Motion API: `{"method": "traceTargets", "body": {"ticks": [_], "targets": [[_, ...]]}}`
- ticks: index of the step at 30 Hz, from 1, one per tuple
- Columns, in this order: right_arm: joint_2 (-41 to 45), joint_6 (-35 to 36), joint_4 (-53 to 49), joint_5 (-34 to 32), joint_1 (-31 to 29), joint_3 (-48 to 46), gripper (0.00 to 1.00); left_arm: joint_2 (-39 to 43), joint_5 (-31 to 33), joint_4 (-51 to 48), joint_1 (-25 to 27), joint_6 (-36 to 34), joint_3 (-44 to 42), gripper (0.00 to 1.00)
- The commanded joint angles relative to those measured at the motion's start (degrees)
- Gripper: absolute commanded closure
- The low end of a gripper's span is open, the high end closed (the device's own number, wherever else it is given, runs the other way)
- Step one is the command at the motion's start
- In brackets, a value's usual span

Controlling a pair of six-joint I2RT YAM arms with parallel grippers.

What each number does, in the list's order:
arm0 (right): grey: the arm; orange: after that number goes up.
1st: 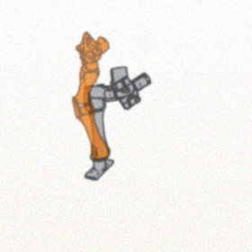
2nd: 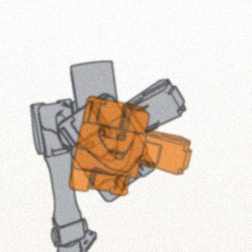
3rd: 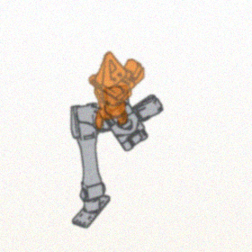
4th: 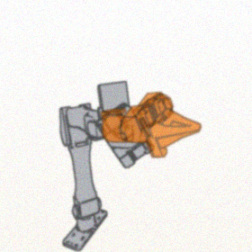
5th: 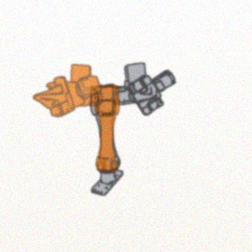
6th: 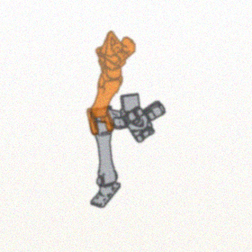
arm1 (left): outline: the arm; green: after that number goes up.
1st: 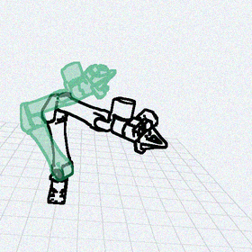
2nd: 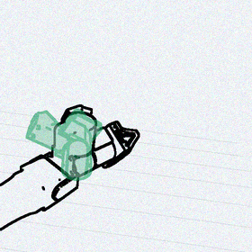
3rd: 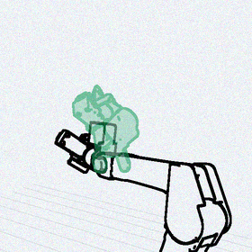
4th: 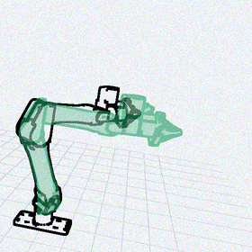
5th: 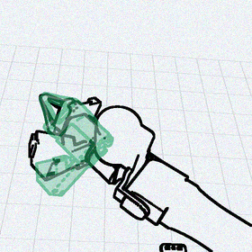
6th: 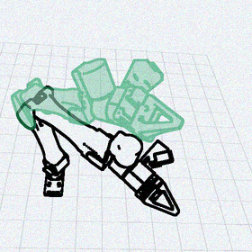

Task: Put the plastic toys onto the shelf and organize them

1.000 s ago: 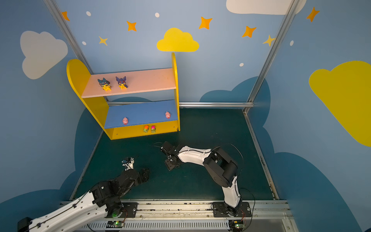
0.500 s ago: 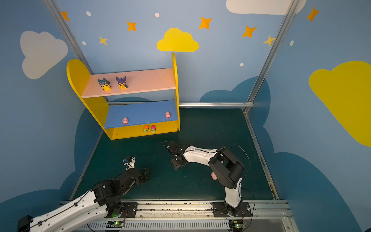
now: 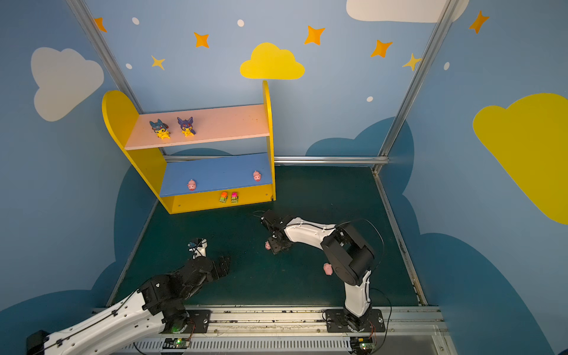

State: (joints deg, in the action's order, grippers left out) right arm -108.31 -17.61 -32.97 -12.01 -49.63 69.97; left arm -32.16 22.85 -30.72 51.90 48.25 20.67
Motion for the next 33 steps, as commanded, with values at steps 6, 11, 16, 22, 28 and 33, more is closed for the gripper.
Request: {"method": "traceTargets", "body": {"ticks": [6,11,16,22,28,33], "targets": [[2.5,-3.6,-4.2,-4.6,0.3,2.0,0.33,1.4,0.9,-3.0,-0.2,-0.8,1.8,0.0],[9.8,-14.3,-7.6,-7.9,-1.4,0.5,0.36,4.0,1.7,-3.8,-0.3,-0.7,1.2,0.0],[10.8,-23.1,-6.2,-6.0,-4.7,0.3,0.36,5.5,1.9,-4.1,-0.3,-0.7,0.9,0.0],[7.0,-31.1,-4.8,-5.3,-7.5,1.8,0.36,8.7,2.4,-6.9,-0.3,-0.2,0.7,0.0],[2.8,-33.5,-3.6,-5.4,-9.0,4.8,0.38,15.5,3.2,-11.3,-0.4,-0.3,0.2,0.0],[-0.5,-34.5,-3.5,-4.9,-9.2,7.5,0.39,20.4,3.8,-14.9,-0.4,-0.2,0.0,0.0]]}}
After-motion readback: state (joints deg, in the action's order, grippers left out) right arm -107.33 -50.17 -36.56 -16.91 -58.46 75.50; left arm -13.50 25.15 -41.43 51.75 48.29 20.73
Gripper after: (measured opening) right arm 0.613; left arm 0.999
